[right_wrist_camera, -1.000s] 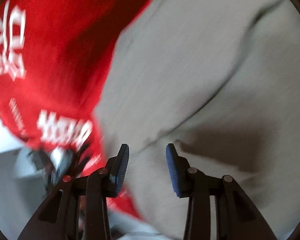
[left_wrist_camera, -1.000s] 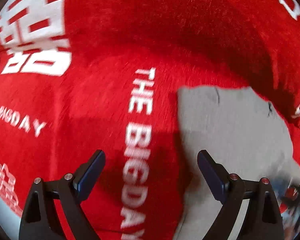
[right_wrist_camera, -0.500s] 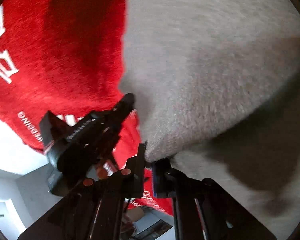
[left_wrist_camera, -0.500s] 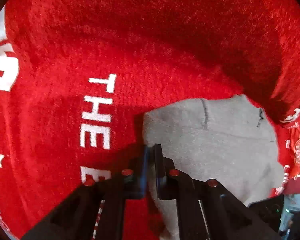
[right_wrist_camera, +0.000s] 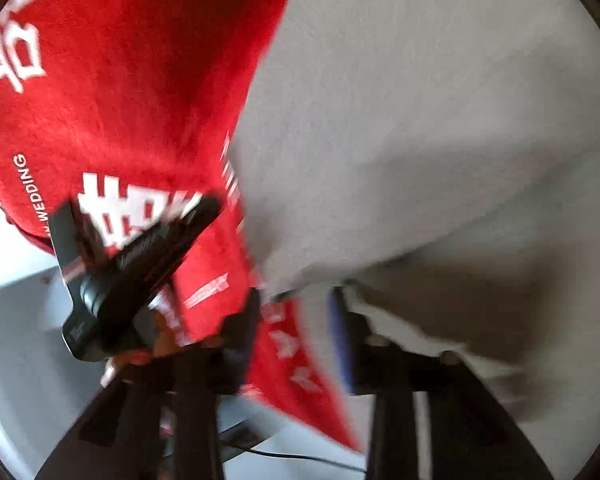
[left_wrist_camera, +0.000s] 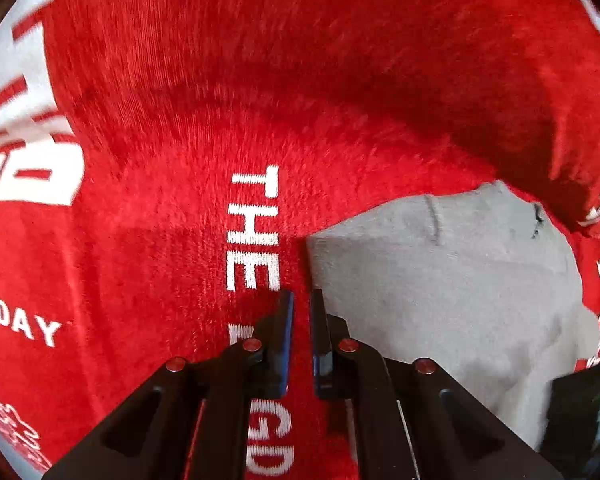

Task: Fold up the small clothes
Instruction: 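Release the sleeve and lift the left gripper off the sweater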

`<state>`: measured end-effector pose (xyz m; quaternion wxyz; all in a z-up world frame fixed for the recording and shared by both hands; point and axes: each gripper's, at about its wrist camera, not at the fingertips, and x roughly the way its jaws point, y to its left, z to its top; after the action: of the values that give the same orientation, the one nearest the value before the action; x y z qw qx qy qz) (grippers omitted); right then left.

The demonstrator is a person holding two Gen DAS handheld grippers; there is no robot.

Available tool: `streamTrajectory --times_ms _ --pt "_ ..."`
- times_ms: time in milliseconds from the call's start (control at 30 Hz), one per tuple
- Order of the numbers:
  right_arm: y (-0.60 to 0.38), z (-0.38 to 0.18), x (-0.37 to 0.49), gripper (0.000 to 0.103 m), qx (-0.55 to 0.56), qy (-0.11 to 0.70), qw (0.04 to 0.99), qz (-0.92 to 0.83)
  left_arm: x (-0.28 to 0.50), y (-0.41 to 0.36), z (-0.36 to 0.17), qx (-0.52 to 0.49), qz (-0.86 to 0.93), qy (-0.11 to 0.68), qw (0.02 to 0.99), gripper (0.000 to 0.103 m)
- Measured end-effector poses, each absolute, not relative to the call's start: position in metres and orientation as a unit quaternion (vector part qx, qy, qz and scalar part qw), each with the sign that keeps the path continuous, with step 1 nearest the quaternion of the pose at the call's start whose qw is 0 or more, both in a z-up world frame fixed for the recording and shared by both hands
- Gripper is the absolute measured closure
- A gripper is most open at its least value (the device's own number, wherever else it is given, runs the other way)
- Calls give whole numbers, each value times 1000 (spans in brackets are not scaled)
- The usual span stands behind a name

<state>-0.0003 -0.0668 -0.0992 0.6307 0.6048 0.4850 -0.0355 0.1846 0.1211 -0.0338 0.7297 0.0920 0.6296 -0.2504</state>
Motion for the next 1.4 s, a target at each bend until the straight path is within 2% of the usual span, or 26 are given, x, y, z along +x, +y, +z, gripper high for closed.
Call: streamTrajectory --times_ms 100,233,367,400,433,633,733,900,1067,1100,1133,1167,1233,1367,1400 --pt "-130 -83 -47 55 569 474 656 -144 177 124 -20 85 -258 623 734 94" --pt "-197 -91 -91 55 578 439 642 -247 162 118 -23 93 -261 625 730 94" --pt "-231 -101 -95 56 581 418 638 -282 147 113 -38 99 -250 637 723 94" --pt "-234 -102 -93 65 581 419 638 -283 144 112 -40 99 -248 637 723 94" --pt "-235 -105 -84 95 577 423 637 -286 143 111 -42 102 -244 637 725 94" --pt "-227 -102 -61 96 504 483 654 -292 134 109 -49 111 -226 641 725 94" --pt "-238 -98 -93 95 502 488 650 -294 131 111 -49 109 -223 643 725 94" --pt "-240 -87 -104 90 468 516 637 -329 119 116 -32 124 -228 631 731 94" --pt "-228 -73 -131 89 483 526 637 -289 100 119 -8 146 -230 625 732 94" --pt "-221 -71 -134 86 481 532 638 -280 96 120 -5 145 -234 628 728 94" --pt "-213 -69 -136 75 479 538 638 -272 90 120 -2 145 -237 631 724 94" --pt "-206 -69 -136 58 478 540 638 -268 82 119 1 148 -239 636 719 94" --pt "-192 -66 -141 44 479 544 639 -256 72 117 5 158 -238 637 716 94" --pt "-166 -63 -146 44 489 548 636 -237 47 111 10 163 -247 639 710 93" --pt "-163 -61 -153 44 493 547 634 -234 39 110 10 164 -250 644 704 64"
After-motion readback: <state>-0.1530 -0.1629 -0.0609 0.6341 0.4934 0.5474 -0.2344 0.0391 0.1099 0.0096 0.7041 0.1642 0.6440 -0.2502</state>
